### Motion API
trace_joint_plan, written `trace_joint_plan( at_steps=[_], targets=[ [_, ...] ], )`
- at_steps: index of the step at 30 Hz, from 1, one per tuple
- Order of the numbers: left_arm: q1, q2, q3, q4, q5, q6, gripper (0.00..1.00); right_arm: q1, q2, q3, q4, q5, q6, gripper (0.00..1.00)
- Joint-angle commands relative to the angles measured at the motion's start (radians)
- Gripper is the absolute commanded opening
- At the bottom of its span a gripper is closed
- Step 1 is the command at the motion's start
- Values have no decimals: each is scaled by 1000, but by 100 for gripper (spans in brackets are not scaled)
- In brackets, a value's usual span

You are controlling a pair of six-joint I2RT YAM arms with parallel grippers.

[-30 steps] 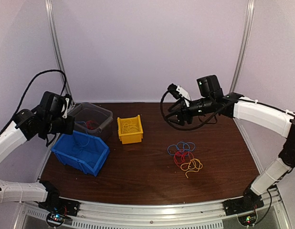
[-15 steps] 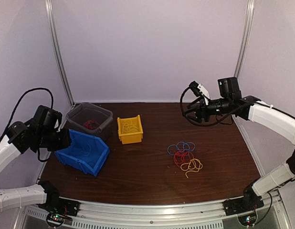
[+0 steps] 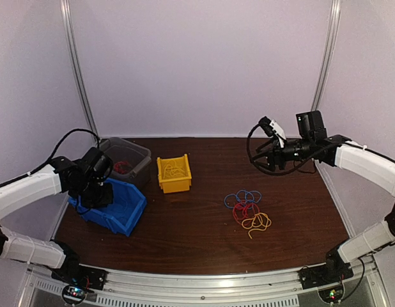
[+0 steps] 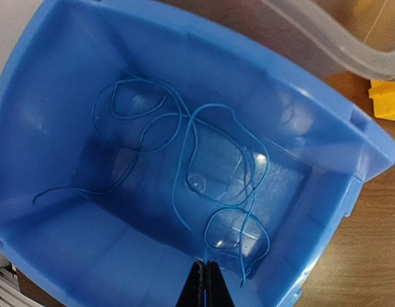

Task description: Untangle the cables

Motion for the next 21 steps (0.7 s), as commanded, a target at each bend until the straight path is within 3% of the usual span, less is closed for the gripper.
trace_joint_plan(
  at_steps=[1, 4, 6, 11, 13, 21],
  targets=[
    [8, 5, 18, 104, -51, 38, 18, -24, -48, -36, 6, 5, -36, 65],
    [8, 41, 23, 131, -97, 63, 45, -49, -45, -58, 24, -8, -22, 65],
    [8, 53, 34, 143, -99, 77, 55, -67, -32, -65, 21, -22, -20, 66],
    [4, 38, 99, 181, -113, 137, 61, -99, -16, -73, -57, 66, -92, 65],
    [-29, 15, 129, 233, -185, 166, 61, -108, -16, -79, -109, 109, -132, 62],
    [-191, 93, 220, 755, -65, 400, 59, -111, 13, -128, -266, 236, -272, 50]
  ],
)
